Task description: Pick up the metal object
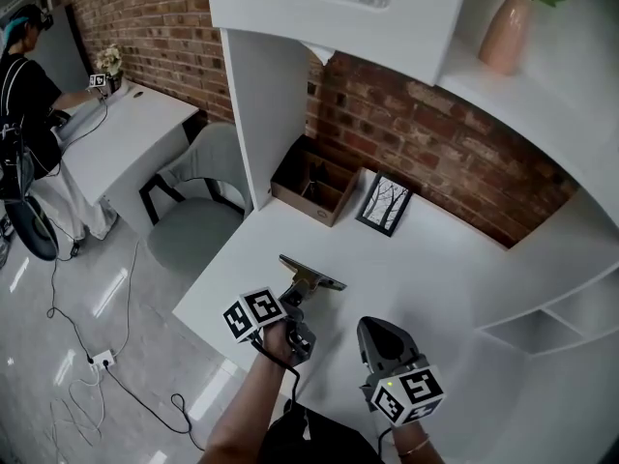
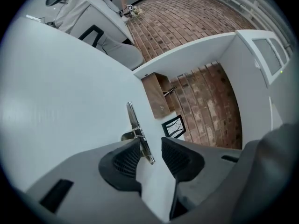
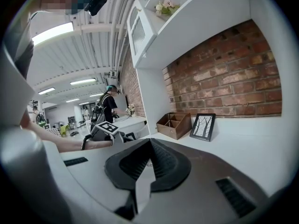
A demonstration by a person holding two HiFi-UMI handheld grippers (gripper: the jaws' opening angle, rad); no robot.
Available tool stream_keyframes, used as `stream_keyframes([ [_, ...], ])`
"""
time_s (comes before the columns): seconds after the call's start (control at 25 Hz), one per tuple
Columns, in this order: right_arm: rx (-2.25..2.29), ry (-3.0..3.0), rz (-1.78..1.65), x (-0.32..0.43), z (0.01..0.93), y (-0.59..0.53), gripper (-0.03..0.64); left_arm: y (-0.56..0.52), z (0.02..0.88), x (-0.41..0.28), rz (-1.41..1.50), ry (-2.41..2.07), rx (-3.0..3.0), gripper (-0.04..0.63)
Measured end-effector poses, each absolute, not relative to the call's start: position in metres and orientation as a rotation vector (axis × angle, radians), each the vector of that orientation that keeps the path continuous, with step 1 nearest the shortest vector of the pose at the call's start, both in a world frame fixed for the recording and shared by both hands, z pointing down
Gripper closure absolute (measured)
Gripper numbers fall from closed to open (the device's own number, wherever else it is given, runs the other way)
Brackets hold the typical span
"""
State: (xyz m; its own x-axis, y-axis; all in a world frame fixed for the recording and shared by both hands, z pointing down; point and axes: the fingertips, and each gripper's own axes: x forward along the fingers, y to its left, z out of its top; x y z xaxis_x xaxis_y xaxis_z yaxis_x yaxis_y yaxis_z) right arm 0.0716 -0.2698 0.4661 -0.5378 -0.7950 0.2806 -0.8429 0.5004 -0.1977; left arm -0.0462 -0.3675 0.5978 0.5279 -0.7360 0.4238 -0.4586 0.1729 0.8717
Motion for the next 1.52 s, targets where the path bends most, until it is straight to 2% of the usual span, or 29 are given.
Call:
stream_keyframes([
  [0.16,1.406,-2.588,0.492,0.072,0.471,-0.278,0.612,-0.376,0.605,-0.042,-0.277,-1.083,1.415,0.456],
  [0.52,1.383,-2.578,0.528,0.075,0.479,-0.283,0.612,-0.382,0.617,-0.036,-0.279,-1.081,1.341,0.546],
  [0.88,1.407,-2.574,0.533,0.083,0.476,-0.278,0.612,-0.381,0.616,-0.031,-0.324,-1.033,1.3,0.583],
  [1.52,1.496,-2.579,0.512,0.094,0.462,-0.264,0.612,-0.343,0.527,-0.024,-0.065,-1.133,1.858,0.584],
])
